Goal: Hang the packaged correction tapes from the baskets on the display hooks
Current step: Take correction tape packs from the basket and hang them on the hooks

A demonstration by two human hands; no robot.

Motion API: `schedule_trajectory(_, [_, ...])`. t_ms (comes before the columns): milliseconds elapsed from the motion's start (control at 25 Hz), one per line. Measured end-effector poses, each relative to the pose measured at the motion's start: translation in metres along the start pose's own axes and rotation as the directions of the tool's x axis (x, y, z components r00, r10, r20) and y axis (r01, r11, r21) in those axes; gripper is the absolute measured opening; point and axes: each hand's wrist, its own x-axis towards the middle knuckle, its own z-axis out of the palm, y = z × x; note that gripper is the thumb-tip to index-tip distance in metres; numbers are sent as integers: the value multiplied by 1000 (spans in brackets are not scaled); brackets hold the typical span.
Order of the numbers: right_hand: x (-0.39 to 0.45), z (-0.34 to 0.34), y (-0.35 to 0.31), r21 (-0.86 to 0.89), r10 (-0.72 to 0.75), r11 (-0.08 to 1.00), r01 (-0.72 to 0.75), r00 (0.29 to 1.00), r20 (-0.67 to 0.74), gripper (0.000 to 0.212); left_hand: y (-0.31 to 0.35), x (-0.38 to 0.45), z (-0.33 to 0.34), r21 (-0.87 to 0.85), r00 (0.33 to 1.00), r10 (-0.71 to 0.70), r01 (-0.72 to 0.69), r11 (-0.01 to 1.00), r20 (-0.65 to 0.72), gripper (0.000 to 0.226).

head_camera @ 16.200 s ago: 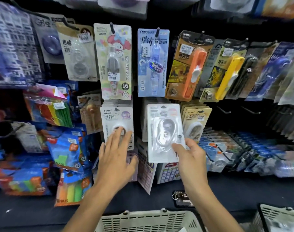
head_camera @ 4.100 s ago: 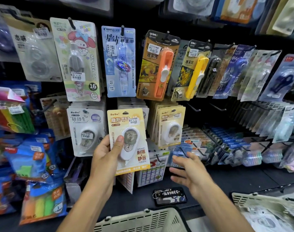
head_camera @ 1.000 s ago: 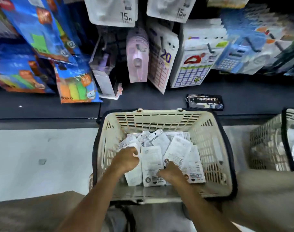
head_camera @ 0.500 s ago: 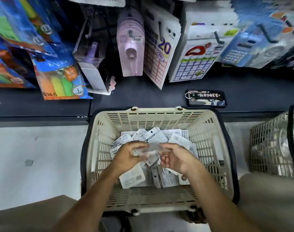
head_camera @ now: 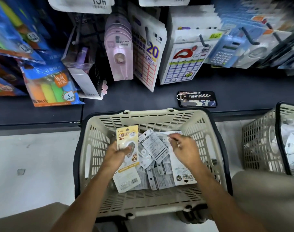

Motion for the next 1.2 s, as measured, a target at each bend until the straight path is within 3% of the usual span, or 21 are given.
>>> schedule_trajectory(40, [6, -15, -9, 245, 45, 969, -23, 995, -84, 20, 2, -1, 1, 24, 1000, 0, -1, 1000, 12, 19])
schedule_trajectory(120, [11, -36, -22, 616, 118, 781, -99, 993, 10, 14, 8, -2, 5, 4, 999, -11, 11, 1000, 47, 17])
schedule_trajectory(160, [11, -40, -29, 674, 112, 719, -168, 986, 126, 14, 9, -3, 6, -70, 994, -18, 26, 997, 110, 13])
schedule_trajectory(240, [8, -29, -44, 636, 84, 730, -250, 956, 279, 13, 10, -8, 10, -256, 934, -44, 142, 956, 355, 21])
schedule_trajectory(320, [3, 1, -54, 639, 114, 735, -227, 970, 213, 9, 3, -11, 14, -269, 859, -76, 241, 932, 507, 30])
schedule_trajectory(360, [3, 15, -55, 684, 203, 683, -255, 966, 157, 4, -1, -11, 17, -216, 867, -94, 225, 950, 489, 36])
schedule_trajectory(400, [-1, 27, -50, 672, 259, 698, -249, 962, 88, 7, -6, -10, 19, -144, 901, -110, 186, 972, 421, 41])
schedule_trajectory(440, [-5, 36, -37, 570, 245, 793, -215, 969, 25, 13, -10, -9, 20, -85, 937, -126, 161, 983, 325, 41])
schedule_trajectory(480, [-9, 41, -21, 302, 138, 942, -148, 989, 54, 23, -14, -6, 18, -49, 962, -139, 154, 987, 234, 38])
schedule_trajectory(520, [-16, 42, -3, -81, -26, 996, 45, 973, 230, 37, -18, -3, 15, -30, 973, -157, 164, 986, 171, 34])
schedule_trajectory(560, [-23, 43, 14, -373, -111, 873, 313, 874, 472, 47, -22, 1, 11, -24, 976, -170, 174, 984, 134, 31])
schedule_trajectory(600, [-27, 41, 25, -491, -104, 695, 525, 750, 653, 51, -24, 3, 7, -20, 977, -181, 184, 983, 109, 31])
schedule_trajectory(640, [-27, 38, 34, -531, -60, 557, 639, 668, 741, 49, -25, 4, 6, -17, 978, -185, 187, 982, 98, 32])
schedule_trajectory(720, [-19, 28, 35, -583, 8, 431, 689, 643, 766, 41, -25, 6, 7, -28, 982, -173, 176, 984, 78, 34])
schedule_trajectory(840, [-7, 20, 33, -576, -71, 337, 745, 630, 773, 54, -23, 6, 12, -44, 988, -145, 147, 988, 47, 40])
schedule_trajectory(1040, [-16, 26, 25, -603, 62, 205, 771, 605, 794, 54, -20, 3, 10, -28, 991, -114, 116, 993, 76, 45])
schedule_trajectory(1200, [-20, 38, 1, -560, 13, -37, 828, 560, 828, 48, -24, 3, 6, -37, 990, -123, 126, 991, 71, 46])
